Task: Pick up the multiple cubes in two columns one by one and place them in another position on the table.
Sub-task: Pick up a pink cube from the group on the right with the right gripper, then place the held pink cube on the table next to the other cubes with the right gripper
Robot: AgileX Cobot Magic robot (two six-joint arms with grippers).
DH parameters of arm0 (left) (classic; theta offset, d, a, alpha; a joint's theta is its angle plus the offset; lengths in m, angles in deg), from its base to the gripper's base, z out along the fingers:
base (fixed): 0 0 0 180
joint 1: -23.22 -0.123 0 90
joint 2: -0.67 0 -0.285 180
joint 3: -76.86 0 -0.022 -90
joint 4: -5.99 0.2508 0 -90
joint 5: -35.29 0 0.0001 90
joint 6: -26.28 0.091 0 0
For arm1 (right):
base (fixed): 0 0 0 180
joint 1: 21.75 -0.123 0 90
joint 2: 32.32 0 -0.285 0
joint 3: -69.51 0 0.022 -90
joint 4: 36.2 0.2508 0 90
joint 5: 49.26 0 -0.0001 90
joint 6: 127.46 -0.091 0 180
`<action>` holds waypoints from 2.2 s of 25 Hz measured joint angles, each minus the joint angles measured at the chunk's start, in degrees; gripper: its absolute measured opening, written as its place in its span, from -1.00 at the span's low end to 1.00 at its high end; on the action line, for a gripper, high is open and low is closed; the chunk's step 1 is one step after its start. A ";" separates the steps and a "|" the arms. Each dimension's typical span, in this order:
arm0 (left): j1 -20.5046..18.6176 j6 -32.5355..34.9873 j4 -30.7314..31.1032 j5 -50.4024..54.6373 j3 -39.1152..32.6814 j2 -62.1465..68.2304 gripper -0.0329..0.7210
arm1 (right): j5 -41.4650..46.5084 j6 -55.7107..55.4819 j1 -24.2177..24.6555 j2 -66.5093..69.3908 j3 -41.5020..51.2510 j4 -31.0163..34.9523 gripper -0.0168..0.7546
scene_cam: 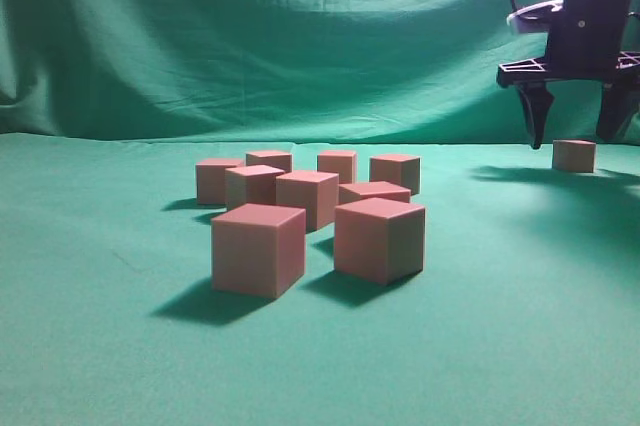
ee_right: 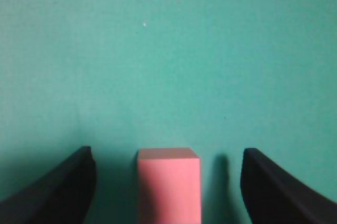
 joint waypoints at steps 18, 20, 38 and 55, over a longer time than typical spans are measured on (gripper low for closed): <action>0.00 0.00 0.00 0.00 0.00 0.00 -0.91 | 0.50 -0.11 0.00 1.98 0.00 0.10 -0.29; 0.00 0.00 0.00 0.00 0.00 0.00 -0.91 | 1.17 -0.11 0.00 1.78 0.00 0.73 -0.29; 0.00 0.00 0.00 0.00 0.00 0.00 -0.91 | 17.90 5.84 -8.01 -25.07 0.00 12.58 -0.29; 0.00 0.00 0.00 0.00 0.00 0.00 -0.91 | 15.36 5.70 -43.66 -32.41 14.37 12.95 -0.29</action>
